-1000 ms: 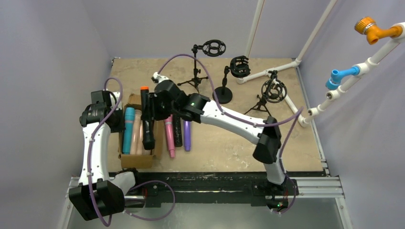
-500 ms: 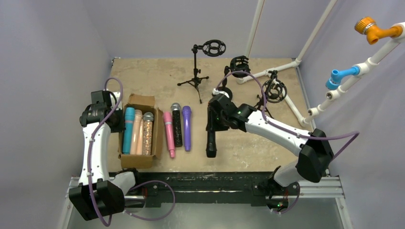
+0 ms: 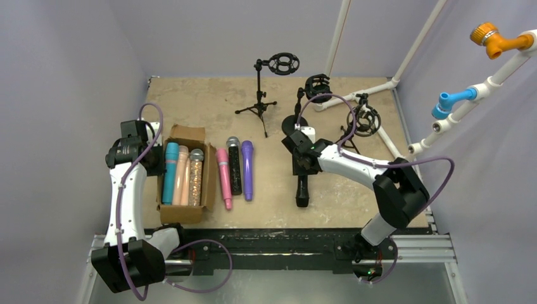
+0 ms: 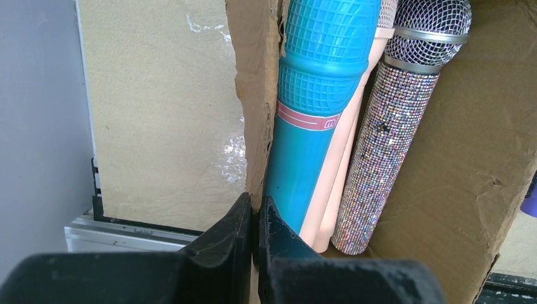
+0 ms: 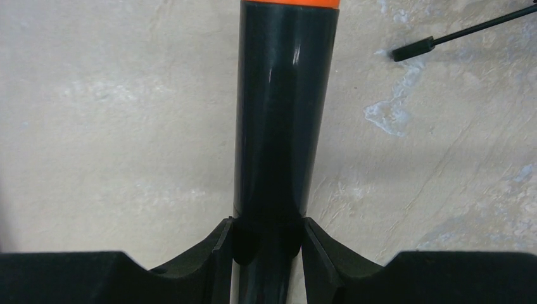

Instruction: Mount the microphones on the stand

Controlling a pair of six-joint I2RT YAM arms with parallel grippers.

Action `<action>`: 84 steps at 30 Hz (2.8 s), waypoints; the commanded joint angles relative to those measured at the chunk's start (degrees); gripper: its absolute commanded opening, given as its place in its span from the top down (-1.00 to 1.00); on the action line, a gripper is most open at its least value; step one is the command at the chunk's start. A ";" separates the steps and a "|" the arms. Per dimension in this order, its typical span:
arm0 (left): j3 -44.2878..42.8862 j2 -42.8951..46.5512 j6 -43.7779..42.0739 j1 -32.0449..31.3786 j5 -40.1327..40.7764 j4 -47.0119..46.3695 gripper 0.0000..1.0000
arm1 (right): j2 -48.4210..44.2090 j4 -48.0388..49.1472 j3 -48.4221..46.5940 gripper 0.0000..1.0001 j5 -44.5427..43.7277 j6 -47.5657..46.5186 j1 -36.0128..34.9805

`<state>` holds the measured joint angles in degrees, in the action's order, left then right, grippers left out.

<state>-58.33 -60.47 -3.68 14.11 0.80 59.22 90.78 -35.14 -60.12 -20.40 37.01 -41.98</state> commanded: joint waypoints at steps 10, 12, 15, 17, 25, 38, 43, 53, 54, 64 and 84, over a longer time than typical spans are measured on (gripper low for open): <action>-1.84 0.92 -0.80 0.04 -0.53 -1.30 1.00 | 2.87 0.69 -1.26 -0.09 -15.56 5.08 -1.96; -1.80 0.80 -0.73 0.00 -0.53 -1.23 1.00 | 3.20 -0.68 -2.71 -0.30 -18.69 5.96 -4.14; -1.95 0.70 -0.63 0.03 -0.53 -1.08 1.00 | 5.01 -3.97 -5.24 -0.43 -22.23 7.82 -6.72; -2.04 0.70 -0.67 0.04 -0.53 -0.91 1.00 | 5.60 -5.57 -6.01 -0.46 -23.52 8.99 -8.36; -2.02 0.88 -1.15 0.02 -1.15 -0.41 1.00 | 5.63 -5.14 -2.96 -0.34 -21.31 11.64 -11.61; -2.19 0.97 -0.80 0.00 -2.74 0.08 1.00 | -0.65 -5.26 3.92 0.09 -20.90 13.28 -12.51; -2.44 0.95 -0.63 0.02 -3.52 0.40 1.00 | -1.77 -7.68 -1.42 -0.03 -20.54 11.95 -14.48; -3.83 -0.82 0.41 0.03 -5.46 2.60 1.00 | 6.25 2.81 -31.16 -0.17 -12.54 2.47 -28.84; -3.82 -0.87 0.57 0.04 -5.57 2.71 1.00 | 8.84 2.90 -34.89 -0.18 -11.37 1.20 -29.28; -4.65 0.70 2.54 -0.01 -7.30 4.14 1.00 | 29.99 1.47 -61.00 -0.43 -2.47 -2.72 -30.09; -5.44 2.08 3.24 0.01 -10.12 6.45 1.00 | 39.93 4.15 -66.21 -0.37 4.55 -2.15 -29.54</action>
<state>-60.66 -60.38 -2.11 14.11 -6.22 65.91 130.89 -33.12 -124.62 -18.11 34.48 -71.94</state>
